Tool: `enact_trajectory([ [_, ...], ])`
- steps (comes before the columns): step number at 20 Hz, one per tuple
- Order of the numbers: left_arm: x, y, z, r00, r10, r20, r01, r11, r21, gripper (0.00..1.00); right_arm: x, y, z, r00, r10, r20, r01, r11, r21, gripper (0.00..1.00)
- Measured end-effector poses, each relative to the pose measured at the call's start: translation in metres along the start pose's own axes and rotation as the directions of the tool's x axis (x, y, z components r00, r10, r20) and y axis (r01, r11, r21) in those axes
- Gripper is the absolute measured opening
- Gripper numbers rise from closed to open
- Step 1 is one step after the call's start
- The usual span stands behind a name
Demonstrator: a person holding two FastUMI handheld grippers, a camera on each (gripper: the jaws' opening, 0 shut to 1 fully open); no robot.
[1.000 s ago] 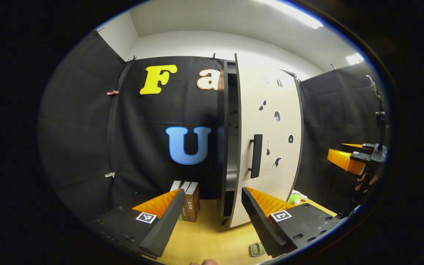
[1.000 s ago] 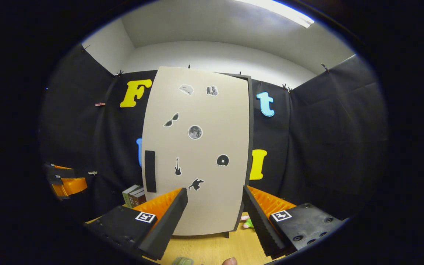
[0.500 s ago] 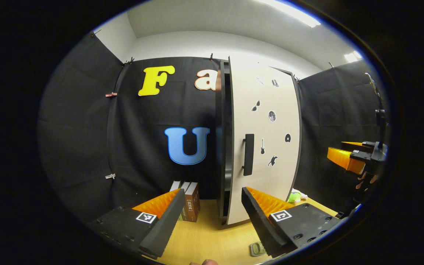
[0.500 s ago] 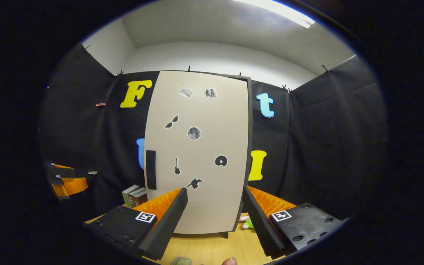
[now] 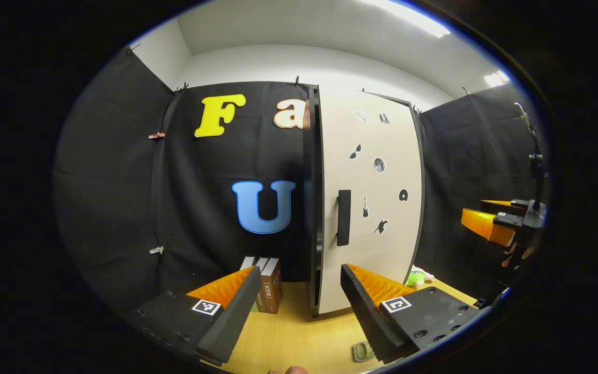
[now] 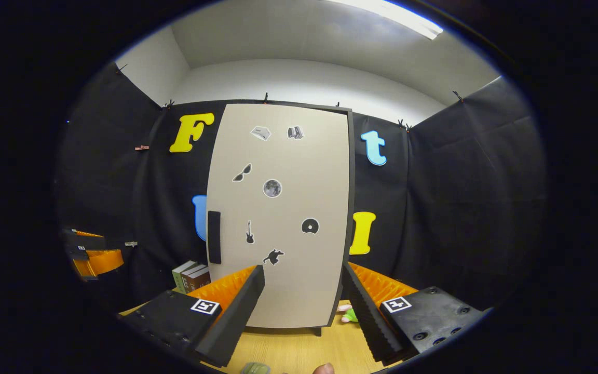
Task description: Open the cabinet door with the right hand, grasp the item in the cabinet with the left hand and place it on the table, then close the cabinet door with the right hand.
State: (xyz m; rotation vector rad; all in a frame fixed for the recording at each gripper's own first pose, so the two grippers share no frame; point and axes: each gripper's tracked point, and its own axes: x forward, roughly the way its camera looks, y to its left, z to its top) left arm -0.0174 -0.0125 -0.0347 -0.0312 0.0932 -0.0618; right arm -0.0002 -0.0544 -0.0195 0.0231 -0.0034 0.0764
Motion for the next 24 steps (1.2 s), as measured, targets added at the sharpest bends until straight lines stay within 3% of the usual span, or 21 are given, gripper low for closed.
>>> enact_trajectory([
  [24,-0.0079,-0.0036,0.0075,1.000,0.009,-0.002,-0.009,1.000,0.000,0.96,-0.0079,0.0007,0.0042,1.000,-0.003,0.012,0.003,1.000,-0.004,0.97],
])
